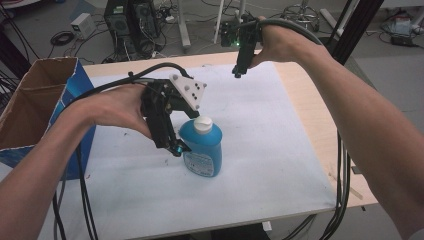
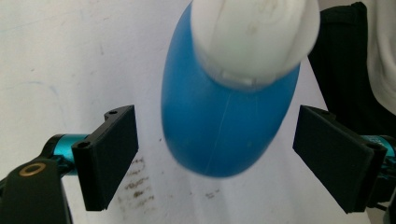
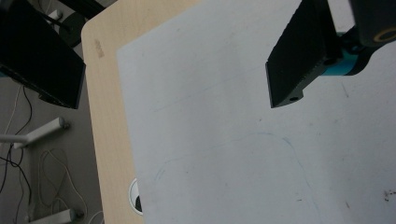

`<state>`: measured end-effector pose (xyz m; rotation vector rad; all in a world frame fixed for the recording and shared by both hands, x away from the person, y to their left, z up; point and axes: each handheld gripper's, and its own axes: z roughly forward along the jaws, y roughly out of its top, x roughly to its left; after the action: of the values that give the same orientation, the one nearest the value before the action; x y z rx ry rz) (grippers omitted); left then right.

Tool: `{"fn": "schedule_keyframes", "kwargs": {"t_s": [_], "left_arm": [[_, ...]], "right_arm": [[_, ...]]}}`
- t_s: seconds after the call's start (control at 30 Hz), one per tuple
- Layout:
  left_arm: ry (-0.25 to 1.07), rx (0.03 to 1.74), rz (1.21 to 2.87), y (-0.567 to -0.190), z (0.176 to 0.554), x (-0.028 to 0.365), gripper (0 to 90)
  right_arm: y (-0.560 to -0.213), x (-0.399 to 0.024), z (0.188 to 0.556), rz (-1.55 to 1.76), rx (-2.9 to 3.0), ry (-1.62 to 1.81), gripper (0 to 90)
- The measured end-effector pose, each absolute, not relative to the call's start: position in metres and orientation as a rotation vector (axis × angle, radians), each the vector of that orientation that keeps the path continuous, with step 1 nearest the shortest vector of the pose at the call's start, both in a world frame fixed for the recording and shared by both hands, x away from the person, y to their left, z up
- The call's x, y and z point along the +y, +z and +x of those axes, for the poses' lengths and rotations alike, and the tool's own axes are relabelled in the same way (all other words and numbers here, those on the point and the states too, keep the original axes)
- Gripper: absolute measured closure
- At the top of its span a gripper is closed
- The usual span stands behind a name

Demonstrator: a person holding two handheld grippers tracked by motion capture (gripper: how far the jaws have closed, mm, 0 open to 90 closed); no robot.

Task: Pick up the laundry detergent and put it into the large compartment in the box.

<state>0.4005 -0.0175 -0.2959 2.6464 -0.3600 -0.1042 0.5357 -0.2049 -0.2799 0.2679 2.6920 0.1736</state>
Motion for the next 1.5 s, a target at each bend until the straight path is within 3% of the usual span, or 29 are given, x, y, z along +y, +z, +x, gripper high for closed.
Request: {"fn": "schedule_keyframes", "kwargs": {"t_s": [0.67,0.9,1.5], "left_arm": [[-0.142,-0.420,2.651,-0.312,0.394,-0.037,15.8],[-0.138,-0.445,2.653,-0.313,0.394,-0.038,23.2],[-0.134,-0.466,2.647,-0.311,0.394,-0.040,32.8]], "right_arm": [[-0.281,-0.206,0.536,0.269,2.697,0.182,3.9],[-0.280,-0.206,0.536,0.264,2.695,0.183,3.9],[-0.283,-0.208,0.536,0.279,2.693,0.172,3.9]]}}
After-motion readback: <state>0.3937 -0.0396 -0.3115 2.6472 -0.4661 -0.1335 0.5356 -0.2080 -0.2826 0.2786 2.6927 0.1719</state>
